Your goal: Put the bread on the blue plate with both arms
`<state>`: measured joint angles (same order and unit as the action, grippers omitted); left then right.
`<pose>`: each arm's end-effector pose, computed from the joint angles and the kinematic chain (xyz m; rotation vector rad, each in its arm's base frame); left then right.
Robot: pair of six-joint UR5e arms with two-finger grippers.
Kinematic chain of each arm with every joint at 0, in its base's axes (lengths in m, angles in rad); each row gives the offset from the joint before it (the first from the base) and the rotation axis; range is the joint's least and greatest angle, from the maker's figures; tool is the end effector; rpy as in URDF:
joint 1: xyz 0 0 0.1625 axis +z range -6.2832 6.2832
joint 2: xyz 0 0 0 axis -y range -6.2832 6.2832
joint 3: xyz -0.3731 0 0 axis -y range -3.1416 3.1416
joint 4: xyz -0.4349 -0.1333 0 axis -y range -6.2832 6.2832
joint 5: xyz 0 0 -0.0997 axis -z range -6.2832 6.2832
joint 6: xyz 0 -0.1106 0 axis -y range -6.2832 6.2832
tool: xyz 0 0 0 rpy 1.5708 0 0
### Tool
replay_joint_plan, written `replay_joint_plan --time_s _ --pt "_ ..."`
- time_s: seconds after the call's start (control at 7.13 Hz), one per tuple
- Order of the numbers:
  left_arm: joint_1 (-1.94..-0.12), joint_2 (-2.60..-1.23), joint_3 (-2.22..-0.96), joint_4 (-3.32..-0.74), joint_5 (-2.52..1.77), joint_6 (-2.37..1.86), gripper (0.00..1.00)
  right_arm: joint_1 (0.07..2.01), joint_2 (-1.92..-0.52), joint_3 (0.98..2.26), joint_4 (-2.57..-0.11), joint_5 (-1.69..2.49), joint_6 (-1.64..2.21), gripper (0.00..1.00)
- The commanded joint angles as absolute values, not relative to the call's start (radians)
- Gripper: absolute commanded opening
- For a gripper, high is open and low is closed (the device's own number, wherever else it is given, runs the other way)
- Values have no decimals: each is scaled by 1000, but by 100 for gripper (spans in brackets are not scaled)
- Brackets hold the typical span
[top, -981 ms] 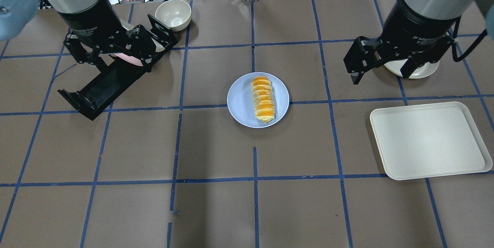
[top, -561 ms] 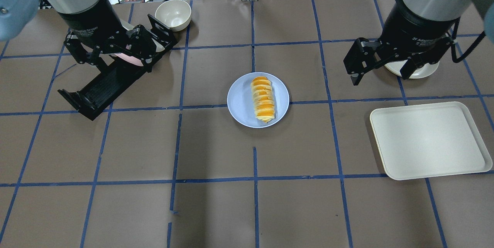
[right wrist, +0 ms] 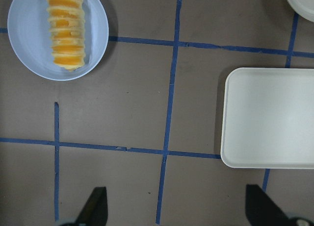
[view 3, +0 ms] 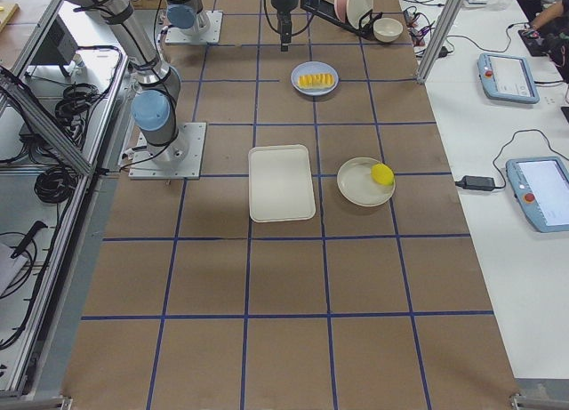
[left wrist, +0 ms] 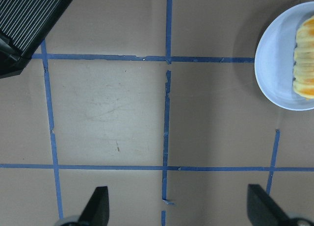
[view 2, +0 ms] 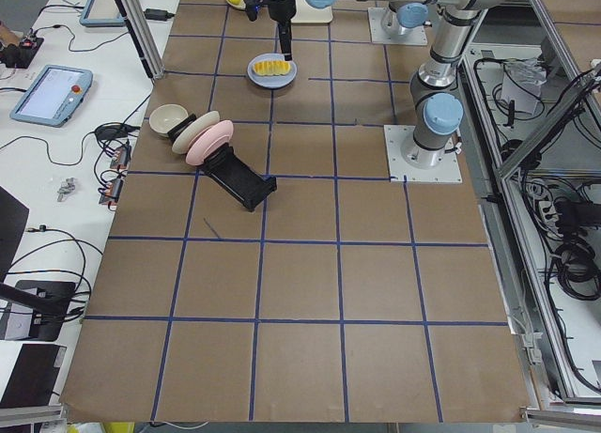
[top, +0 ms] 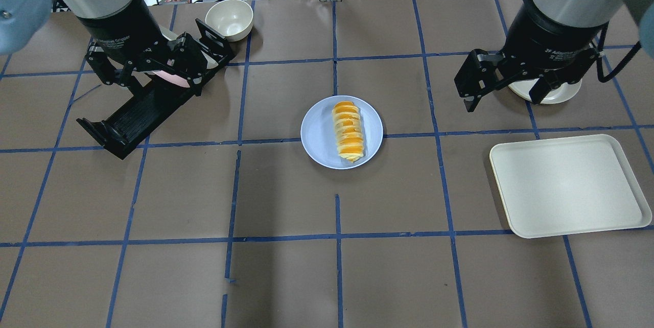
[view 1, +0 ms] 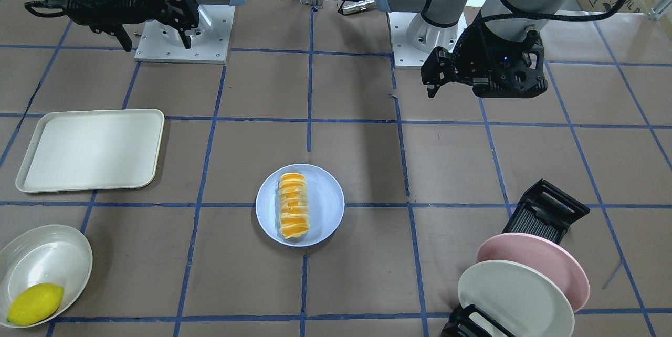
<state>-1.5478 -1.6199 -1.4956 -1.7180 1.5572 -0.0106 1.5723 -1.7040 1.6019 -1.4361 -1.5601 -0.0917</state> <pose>-0.1224 -0.5416 0.4247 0.0537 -3.1211 -0.1891 0.1352 -0.4789 0.4628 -0.1455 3.1257 0.0502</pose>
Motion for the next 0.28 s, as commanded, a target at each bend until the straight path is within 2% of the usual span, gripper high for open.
replay_joint_plan --time_s 0.0,0.14 --pt "-1548 -1620 -1496 -1718 1557 -11 100 1572 -1704 1601 -1437 -1560 -91 99" --pt "-1548 -1620 -1496 -1718 1559 -11 100 1571 -1698 1601 -1437 -1560 -92 99"
